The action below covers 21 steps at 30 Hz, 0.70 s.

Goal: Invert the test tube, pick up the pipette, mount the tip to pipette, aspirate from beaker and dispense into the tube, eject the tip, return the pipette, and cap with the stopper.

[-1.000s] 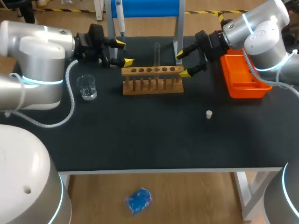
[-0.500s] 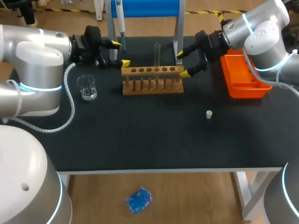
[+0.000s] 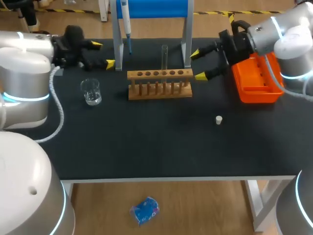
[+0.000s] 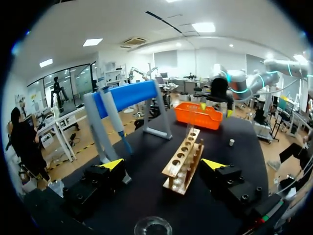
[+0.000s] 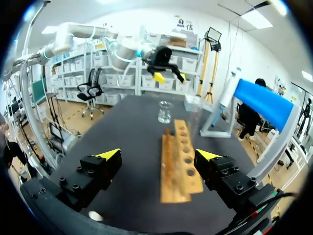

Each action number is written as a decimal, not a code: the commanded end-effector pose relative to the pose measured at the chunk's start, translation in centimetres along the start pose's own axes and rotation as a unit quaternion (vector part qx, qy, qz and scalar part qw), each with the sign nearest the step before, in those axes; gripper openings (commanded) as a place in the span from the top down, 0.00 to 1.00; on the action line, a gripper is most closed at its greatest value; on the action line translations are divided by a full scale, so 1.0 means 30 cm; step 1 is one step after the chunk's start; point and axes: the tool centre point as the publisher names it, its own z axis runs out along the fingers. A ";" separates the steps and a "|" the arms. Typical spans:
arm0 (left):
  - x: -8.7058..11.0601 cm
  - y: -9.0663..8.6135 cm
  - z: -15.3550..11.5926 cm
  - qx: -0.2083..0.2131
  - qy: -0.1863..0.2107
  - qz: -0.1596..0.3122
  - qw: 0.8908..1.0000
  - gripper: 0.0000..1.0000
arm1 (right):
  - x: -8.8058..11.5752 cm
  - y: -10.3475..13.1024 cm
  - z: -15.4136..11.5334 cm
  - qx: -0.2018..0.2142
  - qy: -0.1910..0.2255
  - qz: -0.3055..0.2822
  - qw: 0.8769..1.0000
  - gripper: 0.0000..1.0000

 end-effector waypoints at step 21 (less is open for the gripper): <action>-0.182 0.134 -0.182 0.035 -0.080 -0.068 0.994 0.00 | 0.468 0.104 0.005 -0.160 -0.002 0.037 0.986 0.00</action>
